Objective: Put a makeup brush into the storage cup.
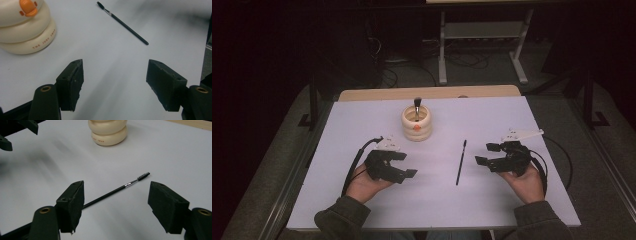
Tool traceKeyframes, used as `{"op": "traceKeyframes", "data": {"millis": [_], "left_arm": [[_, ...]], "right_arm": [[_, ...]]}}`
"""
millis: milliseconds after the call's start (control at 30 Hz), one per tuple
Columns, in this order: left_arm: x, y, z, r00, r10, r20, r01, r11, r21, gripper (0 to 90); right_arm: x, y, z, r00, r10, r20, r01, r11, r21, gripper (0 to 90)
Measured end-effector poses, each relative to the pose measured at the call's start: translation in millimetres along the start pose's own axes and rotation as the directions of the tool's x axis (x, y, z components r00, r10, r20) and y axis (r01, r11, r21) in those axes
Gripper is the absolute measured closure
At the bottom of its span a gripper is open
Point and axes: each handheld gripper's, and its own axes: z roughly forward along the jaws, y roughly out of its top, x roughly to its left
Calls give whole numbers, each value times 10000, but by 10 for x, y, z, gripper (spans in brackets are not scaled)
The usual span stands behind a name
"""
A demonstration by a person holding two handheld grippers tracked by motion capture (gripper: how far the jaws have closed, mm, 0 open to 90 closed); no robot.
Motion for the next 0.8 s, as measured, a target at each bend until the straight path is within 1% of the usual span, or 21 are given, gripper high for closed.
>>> {"op": "traceKeyframes", "data": {"millis": [33,67,100,167,200,233,267,300,367,433,467,500,533,567,600,667,700,733,800], "left_arm": [[-4,10,13,10000,-38,-12,38,10000,-35,302],[-1,25,21,10000,18,7,-18,10000,-19,302],[-11,36,32,9999,-89,49,89,10000,-27,304],[-19,63,56,10000,-59,41,59,10000,15,308],[-14,79,64,9999,89,53,-90,9999,123,310],[-24,92,83,10000,12,39,-12,10000,89,312],[-27,106,94,10000,-9,25,9,9999,172,313],[-22,122,110,10000,54,45,-55,9997,253,314],[-24,140,141,10000,-49,72,47,9997,248,319],[-19,160,166,10000,60,49,-62,9994,335,320],[-33,168,186,10000,-88,47,87,9996,278,322],[-38,178,202,9999,-124,51,122,9995,279,322],[-35,192,215,10000,-43,35,41,9992,387,323],[-35,192,215,10000,-43,35,41,9992,387,324],[-45,215,248,10000,-3,-3,3,9988,486,324],[-54,240,278,10000,-40,-14,41,9985,548,330],[-63,253,296,10000,-92,-21,93,9987,499,330],[-60,268,304,10000,34,1,-34,9983,585,333],[-76,292,338,9999,-105,-21,106,9985,539,338]], "right_arm": [[1,-1,-1,10000,12,-9,-12,10000,2,282],[1,-1,-1,10000,9,-2,-9,10000,6,282],[-1,-2,2,10000,-6,9,6,10000,2,283],[-3,-3,5,10000,5,-2,-5,10000,30,282],[-3,-5,5,10000,14,10,-14,10000,50,282],[-4,-7,5,10000,41,7,-41,10000,65,282],[-4,-8,3,10000,64,15,-64,10000,55,282],[-7,-10,0,10000,37,31,-37,10000,37,282],[-18,-13,-5,10000,5,62,-5,10000,2,281],[-19,-12,-14,10000,12,78,-12,10000,-11,281],[-21,-11,-19,10000,22,95,-21,10000,-24,281],[-21,-12,-24,9999,31,115,-31,10000,-36,281],[-23,-13,-27,9999,-6,145,7,10000,-55,281],[-23,-13,-27,9999,-6,145,7,10000,-55,281],[-26,-16,-28,9999,-8,147,9,10000,-67,281],[-30,-20,-25,9998,68,193,-68,10000,7,281],[-31,-20,-24,9997,60,217,-60,10000,33,281],[-33,-20,-22,9997,56,232,-57,10000,40,281],[-41,-23,-18,9997,-10,254,9,10000,33,280]]}}
